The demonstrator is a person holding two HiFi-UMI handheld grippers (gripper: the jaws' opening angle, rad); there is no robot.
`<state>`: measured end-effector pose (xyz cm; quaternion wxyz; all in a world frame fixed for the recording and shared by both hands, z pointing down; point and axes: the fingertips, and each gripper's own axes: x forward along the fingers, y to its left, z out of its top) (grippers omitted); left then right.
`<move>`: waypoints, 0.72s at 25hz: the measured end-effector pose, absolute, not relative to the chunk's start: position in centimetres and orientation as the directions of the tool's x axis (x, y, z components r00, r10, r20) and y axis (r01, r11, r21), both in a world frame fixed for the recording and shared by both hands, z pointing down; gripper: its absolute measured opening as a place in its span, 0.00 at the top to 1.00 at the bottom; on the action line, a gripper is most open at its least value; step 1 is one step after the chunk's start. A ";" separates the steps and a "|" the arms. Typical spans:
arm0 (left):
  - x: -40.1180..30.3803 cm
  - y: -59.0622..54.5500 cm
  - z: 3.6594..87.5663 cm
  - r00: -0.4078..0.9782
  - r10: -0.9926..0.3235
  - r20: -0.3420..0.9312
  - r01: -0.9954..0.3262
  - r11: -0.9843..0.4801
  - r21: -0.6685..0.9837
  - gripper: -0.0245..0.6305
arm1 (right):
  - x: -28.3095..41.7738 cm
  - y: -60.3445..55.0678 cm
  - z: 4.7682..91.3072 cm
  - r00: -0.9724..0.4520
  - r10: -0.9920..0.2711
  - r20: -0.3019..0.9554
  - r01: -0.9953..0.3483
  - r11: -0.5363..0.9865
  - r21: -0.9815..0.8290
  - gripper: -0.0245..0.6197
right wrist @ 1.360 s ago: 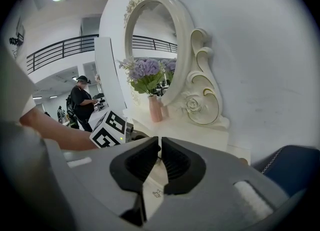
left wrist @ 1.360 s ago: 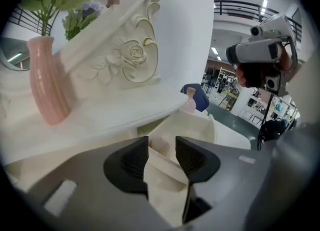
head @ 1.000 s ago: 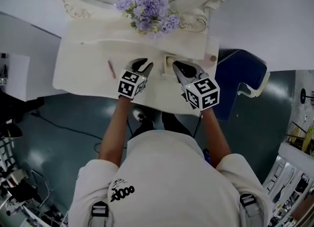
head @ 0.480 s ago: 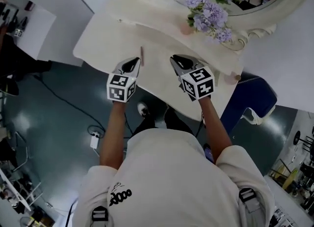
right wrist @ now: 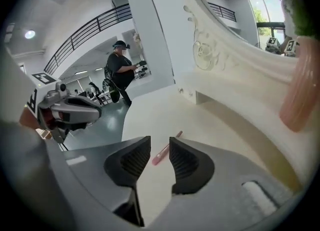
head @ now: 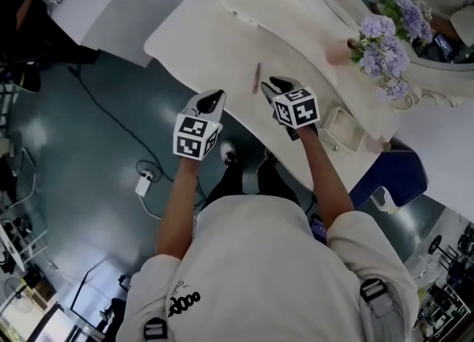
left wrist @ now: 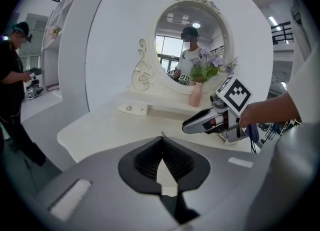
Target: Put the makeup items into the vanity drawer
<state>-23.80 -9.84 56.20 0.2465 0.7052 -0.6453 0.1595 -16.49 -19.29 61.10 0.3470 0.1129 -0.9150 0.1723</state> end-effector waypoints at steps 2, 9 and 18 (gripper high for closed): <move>-24.5 -9.5 56.7 0.110 -0.826 0.553 -0.988 -0.033 0.148 0.94 | -17.7 -19.4 62.7 -0.721 -0.077 0.689 -0.341 0.905 -0.255 0.76; -26.3 -8.9 57.6 0.101 -0.812 0.575 -0.988 -0.014 0.153 0.94 | -19.9 -20.5 67.8 -0.645 -0.104 0.757 -0.428 0.870 -0.246 0.68; -26.5 -8.6 58.1 0.116 -0.807 0.579 -0.986 -0.025 0.164 0.94 | -18.9 -22.1 69.0 -0.559 -0.197 0.806 -0.484 0.866 -0.124 0.89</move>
